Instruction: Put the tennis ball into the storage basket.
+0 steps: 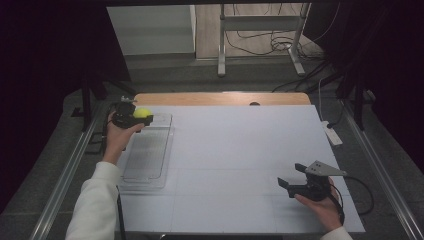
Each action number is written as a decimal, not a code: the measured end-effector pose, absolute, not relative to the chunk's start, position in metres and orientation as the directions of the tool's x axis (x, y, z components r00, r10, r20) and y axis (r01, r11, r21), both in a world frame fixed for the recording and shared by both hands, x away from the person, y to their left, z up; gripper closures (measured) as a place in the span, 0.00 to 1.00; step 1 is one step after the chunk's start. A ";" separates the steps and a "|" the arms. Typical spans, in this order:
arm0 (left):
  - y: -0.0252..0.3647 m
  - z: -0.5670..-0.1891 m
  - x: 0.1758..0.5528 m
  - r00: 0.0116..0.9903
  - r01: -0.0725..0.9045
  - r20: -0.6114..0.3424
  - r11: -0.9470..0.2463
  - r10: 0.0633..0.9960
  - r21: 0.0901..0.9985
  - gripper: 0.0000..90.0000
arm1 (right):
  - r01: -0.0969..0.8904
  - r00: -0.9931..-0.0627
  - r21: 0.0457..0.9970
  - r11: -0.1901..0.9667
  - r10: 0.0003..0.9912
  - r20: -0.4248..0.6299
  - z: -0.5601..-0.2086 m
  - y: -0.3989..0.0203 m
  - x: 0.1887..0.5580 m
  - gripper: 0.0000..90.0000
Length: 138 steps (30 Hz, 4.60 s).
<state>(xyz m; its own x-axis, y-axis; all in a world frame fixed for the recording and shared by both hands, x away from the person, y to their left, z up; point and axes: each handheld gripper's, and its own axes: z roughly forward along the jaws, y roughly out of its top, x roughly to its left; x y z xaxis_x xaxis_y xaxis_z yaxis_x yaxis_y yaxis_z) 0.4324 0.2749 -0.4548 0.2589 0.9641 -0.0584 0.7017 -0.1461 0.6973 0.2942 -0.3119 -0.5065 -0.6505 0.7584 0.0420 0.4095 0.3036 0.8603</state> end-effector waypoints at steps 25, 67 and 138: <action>0.273 -0.478 0.439 0.256 0.775 -0.069 -0.162 0.964 0.611 0.29 | 0.413 -0.650 0.857 0.308 0.759 0.041 -0.508 -0.311 0.295 0.13; 0.262 -0.506 0.453 0.245 0.819 0.030 -0.224 0.969 0.528 0.28 | 0.415 -0.651 0.855 0.310 0.758 0.041 -0.509 -0.312 0.296 0.13; 0.221 -0.476 0.278 0.590 0.523 -0.233 -0.146 0.773 0.840 0.14 | 0.392 -0.674 0.879 0.272 0.735 0.073 -0.499 -0.314 0.288 0.13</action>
<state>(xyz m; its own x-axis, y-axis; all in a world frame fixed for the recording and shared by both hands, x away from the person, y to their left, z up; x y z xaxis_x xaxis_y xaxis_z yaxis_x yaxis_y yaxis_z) 0.2780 0.2207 -0.4757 0.5904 0.7728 -0.2328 0.5226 -0.1462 0.8399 0.2878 -0.3139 -0.4985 -0.6743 0.7348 0.0730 0.3917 0.2721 0.8789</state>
